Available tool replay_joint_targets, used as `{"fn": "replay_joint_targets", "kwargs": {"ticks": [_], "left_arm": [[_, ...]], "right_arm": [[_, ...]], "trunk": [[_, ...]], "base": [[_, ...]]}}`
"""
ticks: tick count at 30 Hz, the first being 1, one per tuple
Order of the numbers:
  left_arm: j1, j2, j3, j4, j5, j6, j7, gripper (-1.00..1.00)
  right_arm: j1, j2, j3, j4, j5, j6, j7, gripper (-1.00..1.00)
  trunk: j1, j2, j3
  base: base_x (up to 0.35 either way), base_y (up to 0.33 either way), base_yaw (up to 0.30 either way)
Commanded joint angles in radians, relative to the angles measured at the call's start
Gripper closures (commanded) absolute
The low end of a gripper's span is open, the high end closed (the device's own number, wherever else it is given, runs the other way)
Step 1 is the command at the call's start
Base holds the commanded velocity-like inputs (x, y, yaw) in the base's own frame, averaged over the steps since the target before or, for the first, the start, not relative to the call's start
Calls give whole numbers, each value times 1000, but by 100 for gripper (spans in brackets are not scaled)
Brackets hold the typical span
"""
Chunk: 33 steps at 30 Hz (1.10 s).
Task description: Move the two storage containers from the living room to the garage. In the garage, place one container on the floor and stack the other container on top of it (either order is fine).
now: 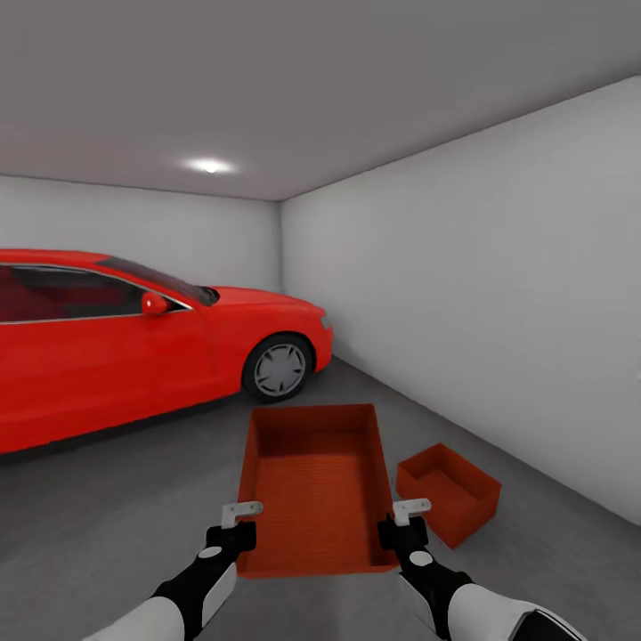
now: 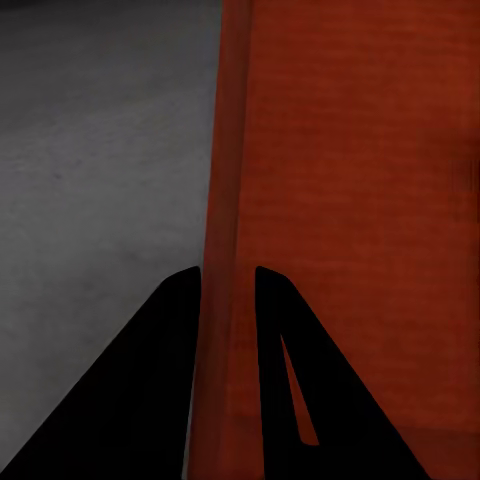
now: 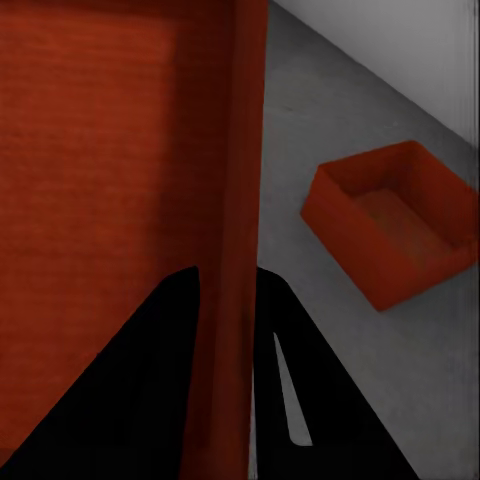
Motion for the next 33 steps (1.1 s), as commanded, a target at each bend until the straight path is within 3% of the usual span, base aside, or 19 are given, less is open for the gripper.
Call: {"fn": "replay_joint_targets", "kwargs": {"ticks": [1, 18, 33], "left_arm": [[0, 7, -20, -2, -5, -28, 40, 100], [0, 7, -20, -2, -5, -28, 39, 100], [0, 7, -20, -2, -5, -28, 38, 100]], "right_arm": [[-1, 1, -77, -1, -4, 5, 4, 100], [-1, 1, -77, -1, -4, 5, 4, 100], [-1, 1, -77, -1, -4, 5, 4, 100]], "trunk": [[1, -1, -1], [1, -1, -1], [1, -1, -1]], "base": [[323, 0, -283], [323, 4, -283], [323, 131, -283]]}}
